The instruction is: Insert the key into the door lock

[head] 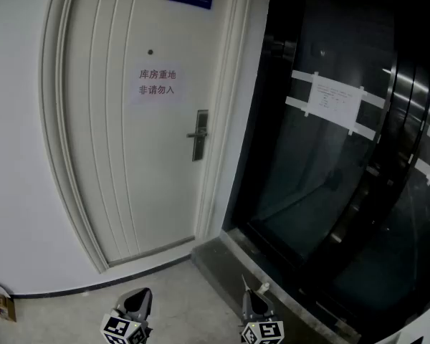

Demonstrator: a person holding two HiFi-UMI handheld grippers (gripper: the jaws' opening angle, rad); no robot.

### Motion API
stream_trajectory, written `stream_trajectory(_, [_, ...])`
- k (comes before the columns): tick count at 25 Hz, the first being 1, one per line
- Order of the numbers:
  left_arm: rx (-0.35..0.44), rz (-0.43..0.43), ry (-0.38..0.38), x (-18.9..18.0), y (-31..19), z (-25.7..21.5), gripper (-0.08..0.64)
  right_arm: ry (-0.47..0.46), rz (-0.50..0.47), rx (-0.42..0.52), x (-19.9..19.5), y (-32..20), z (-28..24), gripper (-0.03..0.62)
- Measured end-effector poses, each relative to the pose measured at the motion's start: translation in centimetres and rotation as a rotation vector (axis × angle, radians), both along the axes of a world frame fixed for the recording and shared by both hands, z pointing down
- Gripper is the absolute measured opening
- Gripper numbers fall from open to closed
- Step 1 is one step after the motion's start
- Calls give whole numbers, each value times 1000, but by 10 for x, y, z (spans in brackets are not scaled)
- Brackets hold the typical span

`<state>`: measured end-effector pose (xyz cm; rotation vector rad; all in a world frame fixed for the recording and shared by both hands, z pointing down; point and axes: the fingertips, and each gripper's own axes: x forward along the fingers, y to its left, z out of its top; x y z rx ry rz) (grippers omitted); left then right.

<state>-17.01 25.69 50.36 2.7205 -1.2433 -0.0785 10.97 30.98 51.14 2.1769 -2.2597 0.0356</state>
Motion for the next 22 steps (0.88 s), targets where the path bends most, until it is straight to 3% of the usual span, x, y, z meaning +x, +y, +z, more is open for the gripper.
stream_trajectory(22, [6,43,-3,-42,-16,6,3,-29,36,22,-45,-4,-1,11])
